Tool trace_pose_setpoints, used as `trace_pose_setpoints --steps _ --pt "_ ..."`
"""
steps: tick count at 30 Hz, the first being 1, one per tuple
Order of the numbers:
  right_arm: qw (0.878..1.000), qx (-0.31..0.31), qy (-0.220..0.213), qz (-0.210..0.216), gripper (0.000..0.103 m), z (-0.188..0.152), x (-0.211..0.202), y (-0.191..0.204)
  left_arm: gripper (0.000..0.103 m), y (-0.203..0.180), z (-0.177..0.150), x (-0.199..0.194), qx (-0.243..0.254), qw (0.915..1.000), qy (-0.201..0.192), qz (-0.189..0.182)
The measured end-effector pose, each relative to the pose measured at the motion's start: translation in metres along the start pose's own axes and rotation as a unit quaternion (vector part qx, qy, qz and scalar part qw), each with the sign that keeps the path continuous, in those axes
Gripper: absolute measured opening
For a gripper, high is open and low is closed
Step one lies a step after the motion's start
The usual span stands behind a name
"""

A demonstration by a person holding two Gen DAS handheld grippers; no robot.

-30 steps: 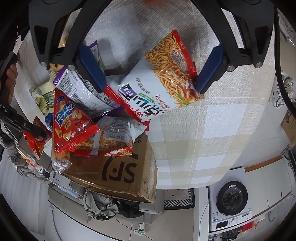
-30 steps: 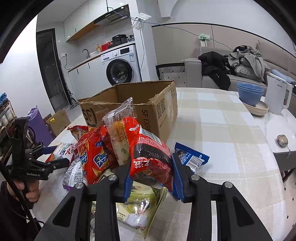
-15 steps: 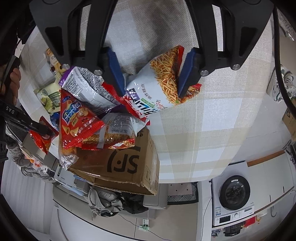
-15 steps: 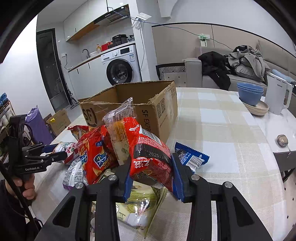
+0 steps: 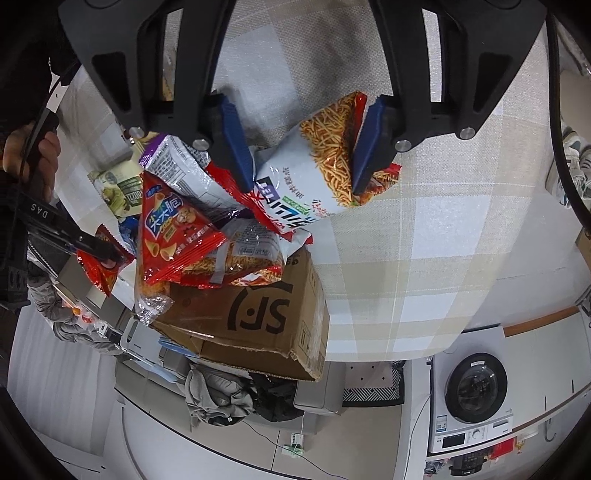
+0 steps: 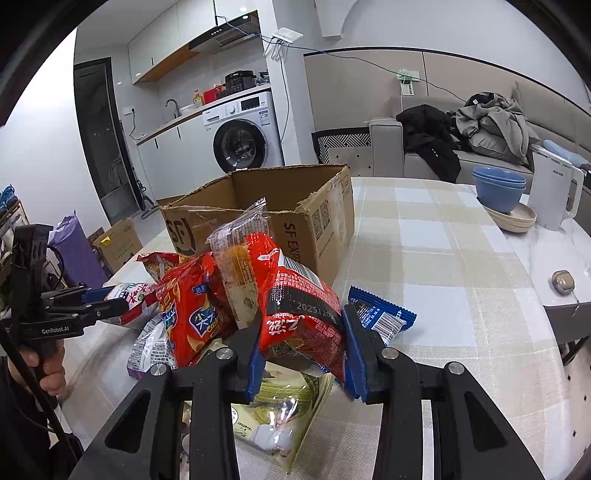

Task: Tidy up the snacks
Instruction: 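Lift the noodle bag with the left tool while the right tool carries the red wrapper toward the box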

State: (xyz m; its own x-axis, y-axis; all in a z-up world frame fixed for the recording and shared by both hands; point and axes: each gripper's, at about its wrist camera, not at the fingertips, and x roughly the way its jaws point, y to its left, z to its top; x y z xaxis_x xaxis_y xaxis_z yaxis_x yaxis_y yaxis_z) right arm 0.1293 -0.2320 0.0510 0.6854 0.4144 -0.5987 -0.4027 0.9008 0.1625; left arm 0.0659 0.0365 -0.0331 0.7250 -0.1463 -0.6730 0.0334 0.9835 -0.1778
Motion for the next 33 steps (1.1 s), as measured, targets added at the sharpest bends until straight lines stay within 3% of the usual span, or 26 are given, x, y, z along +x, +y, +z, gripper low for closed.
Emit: trace_pose_setpoints --steps 22,33 --pt "1.0 -0.01 -0.018 0.007 0.038 0.006 -0.012 0.008 0.049 -0.006 0.015 -0.056 -0.003 0.9985 -0.054 -0.007" --pt "1.0 -0.009 -0.017 0.008 0.038 0.006 -0.011 0.008 0.049 -0.006 0.013 -0.055 0.002 0.999 -0.045 -0.002"
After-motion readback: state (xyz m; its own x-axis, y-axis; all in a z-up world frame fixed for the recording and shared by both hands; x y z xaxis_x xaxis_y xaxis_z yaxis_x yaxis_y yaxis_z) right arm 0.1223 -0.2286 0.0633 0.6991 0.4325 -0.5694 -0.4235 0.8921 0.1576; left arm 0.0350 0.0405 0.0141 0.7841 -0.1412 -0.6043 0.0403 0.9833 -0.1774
